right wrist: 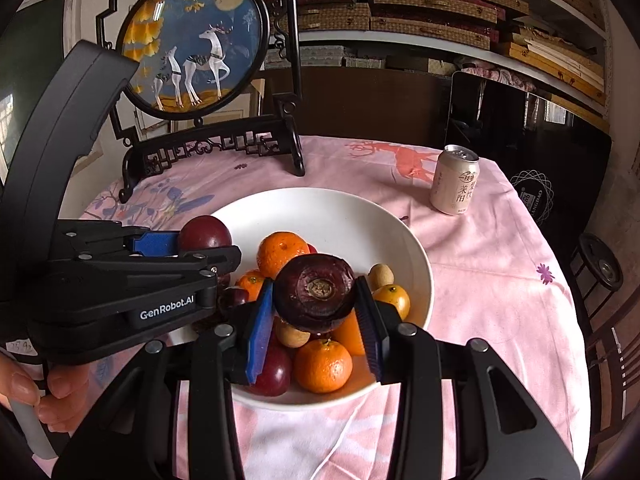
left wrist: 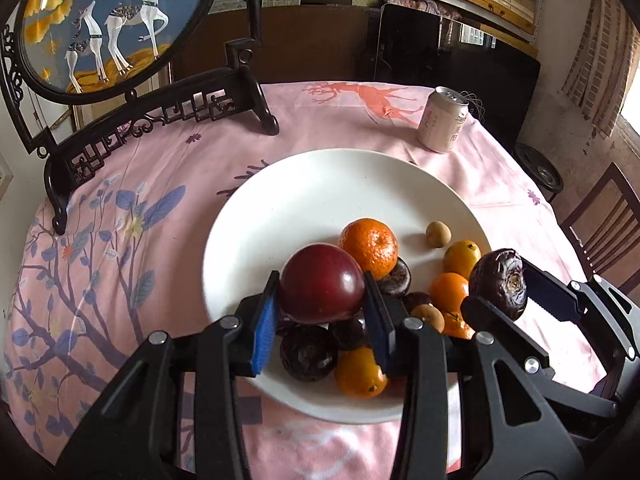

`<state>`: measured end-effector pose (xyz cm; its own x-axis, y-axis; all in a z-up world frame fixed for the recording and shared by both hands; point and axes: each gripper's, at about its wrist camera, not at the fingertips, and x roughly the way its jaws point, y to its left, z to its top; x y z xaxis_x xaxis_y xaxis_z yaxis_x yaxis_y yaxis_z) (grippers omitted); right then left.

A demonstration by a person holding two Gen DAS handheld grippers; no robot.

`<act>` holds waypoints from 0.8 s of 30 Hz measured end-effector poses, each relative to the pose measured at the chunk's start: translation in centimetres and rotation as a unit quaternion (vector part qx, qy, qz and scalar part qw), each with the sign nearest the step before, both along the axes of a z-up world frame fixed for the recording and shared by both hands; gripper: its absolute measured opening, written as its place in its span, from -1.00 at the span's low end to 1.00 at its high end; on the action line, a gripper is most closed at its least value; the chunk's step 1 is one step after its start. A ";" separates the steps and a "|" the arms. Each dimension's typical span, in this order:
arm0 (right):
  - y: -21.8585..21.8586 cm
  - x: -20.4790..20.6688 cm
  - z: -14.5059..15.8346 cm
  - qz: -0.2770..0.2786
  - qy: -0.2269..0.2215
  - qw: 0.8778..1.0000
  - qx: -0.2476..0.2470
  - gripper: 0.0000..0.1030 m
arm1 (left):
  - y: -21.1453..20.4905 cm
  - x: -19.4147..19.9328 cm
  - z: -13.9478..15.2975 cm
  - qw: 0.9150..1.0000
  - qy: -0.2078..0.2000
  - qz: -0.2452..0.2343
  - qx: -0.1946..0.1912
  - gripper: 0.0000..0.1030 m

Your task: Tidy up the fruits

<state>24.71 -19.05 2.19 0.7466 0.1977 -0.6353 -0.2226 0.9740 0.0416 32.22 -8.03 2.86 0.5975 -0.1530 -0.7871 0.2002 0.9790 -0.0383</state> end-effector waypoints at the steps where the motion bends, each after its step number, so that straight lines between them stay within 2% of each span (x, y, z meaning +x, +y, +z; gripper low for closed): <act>1: 0.0 0.5 -0.4 0.001 0.003 1.000 -0.002 -0.23 | -0.1 0.4 -0.4 1.000 0.004 0.003 0.000 -0.22; 9: 0.1 2.2 -2.3 0.000 0.019 1.000 -0.008 -0.23 | -0.5 2.5 -1.9 1.000 0.011 0.012 -0.004 -0.22; 18: 0.4 3.5 -3.4 -0.011 0.030 0.999 -0.022 -0.20 | 0.0 4.1 -2.9 0.999 0.028 0.046 -0.006 -0.22; 19: 0.5 3.6 -3.4 -0.010 0.028 0.999 -0.028 0.03 | 0.1 4.2 -3.0 0.998 0.029 0.049 -0.005 -0.19; 20: 0.6 3.6 -3.4 -0.011 0.027 0.999 -0.033 0.09 | 0.1 4.2 -3.0 0.998 0.027 0.053 -0.004 -0.08; 24: 0.1 2.8 -2.6 -0.012 0.023 0.999 -0.018 0.10 | 0.6 3.2 -2.0 0.998 0.007 0.055 -0.013 0.39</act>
<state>27.50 -18.93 -0.40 0.7204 0.1567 -0.6756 -0.1978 0.9801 0.0164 35.46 -7.42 0.90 0.6009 -0.1069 -0.7921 0.0911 0.9937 -0.0650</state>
